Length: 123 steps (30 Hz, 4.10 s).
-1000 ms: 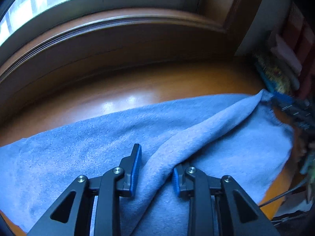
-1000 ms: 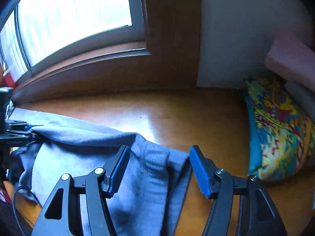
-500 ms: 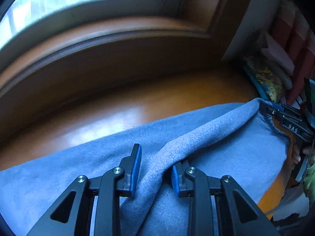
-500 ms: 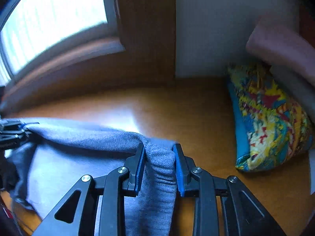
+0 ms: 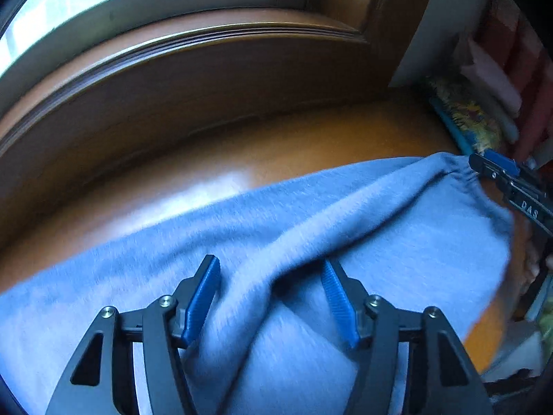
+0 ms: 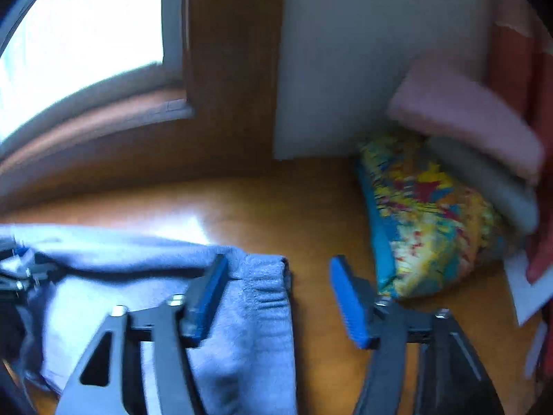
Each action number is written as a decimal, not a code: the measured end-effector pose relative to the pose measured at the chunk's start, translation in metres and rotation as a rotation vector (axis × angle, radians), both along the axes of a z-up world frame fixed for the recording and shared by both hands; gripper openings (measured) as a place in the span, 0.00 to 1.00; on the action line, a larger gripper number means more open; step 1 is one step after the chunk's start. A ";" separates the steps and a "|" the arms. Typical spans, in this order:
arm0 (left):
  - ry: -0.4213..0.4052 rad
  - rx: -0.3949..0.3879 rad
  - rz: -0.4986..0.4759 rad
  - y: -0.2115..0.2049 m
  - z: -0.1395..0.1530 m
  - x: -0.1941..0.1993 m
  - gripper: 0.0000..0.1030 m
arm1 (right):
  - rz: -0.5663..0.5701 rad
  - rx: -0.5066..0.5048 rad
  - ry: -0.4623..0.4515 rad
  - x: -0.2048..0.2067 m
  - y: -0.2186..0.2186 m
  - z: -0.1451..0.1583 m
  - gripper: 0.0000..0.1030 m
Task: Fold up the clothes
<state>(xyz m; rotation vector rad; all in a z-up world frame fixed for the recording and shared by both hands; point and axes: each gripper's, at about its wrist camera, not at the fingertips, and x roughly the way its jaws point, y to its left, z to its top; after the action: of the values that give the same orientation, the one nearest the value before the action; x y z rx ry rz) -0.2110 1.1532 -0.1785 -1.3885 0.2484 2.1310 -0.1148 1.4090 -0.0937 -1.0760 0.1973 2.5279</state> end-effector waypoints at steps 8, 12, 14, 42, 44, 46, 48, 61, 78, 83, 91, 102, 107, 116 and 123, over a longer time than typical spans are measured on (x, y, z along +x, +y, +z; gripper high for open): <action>-0.027 0.026 0.144 -0.060 0.025 0.044 0.71 | 0.150 -0.258 0.011 0.018 -0.052 -0.010 0.67; -0.008 0.025 0.223 -0.084 0.042 0.062 0.71 | 0.225 -0.240 -0.051 0.015 -0.071 -0.025 0.67; 0.005 0.016 0.262 -0.100 0.047 0.064 0.71 | 0.242 -0.240 -0.054 0.018 -0.074 -0.024 0.67; -0.014 -0.173 0.449 -0.176 0.024 0.176 0.71 | 0.385 -0.295 -0.012 0.050 -0.171 -0.019 0.67; -0.001 -0.168 0.423 -0.189 0.024 0.179 0.71 | 0.373 -0.289 -0.012 0.050 -0.191 -0.016 0.67; 0.010 -0.158 0.409 -0.207 0.027 0.183 0.71 | 0.364 -0.306 -0.025 0.049 -0.213 -0.015 0.67; 0.015 -0.130 0.394 -0.224 0.030 0.185 0.71 | 0.369 -0.306 -0.038 0.048 -0.237 -0.015 0.67; 0.023 -0.102 0.296 -0.311 0.014 0.201 0.74 | 0.354 -0.198 -0.077 0.057 -0.358 -0.019 0.67; -0.022 -0.063 0.325 -0.366 0.009 0.170 0.74 | 0.544 -0.546 -0.167 -0.010 -0.406 -0.037 0.67; 0.008 -0.026 0.302 -0.375 0.021 0.161 0.74 | 0.480 -0.585 -0.158 -0.017 -0.412 -0.036 0.67; 0.015 -0.027 0.172 -0.400 0.020 0.123 0.74 | 0.285 -0.625 -0.142 -0.017 -0.431 -0.043 0.61; 0.063 -0.049 -0.089 -0.426 0.017 0.076 0.74 | 0.017 -0.602 -0.095 -0.012 -0.465 -0.044 0.42; 0.093 -0.057 -0.150 -0.426 0.021 0.060 0.74 | -0.050 -0.551 -0.101 -0.019 -0.470 -0.041 0.34; 0.190 -0.152 -0.165 -0.414 0.006 0.010 0.74 | -0.091 -0.556 -0.128 -0.022 -0.461 -0.060 0.04; 0.195 -0.218 -0.117 -0.416 -0.021 -0.030 0.78 | 0.056 -0.577 0.098 -0.029 -0.456 -0.013 0.03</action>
<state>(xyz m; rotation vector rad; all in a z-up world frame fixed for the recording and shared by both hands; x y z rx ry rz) -0.2409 0.7367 -0.1996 -1.2470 0.6399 2.1924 -0.1438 0.9533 -0.1064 -1.1599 0.9820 2.6421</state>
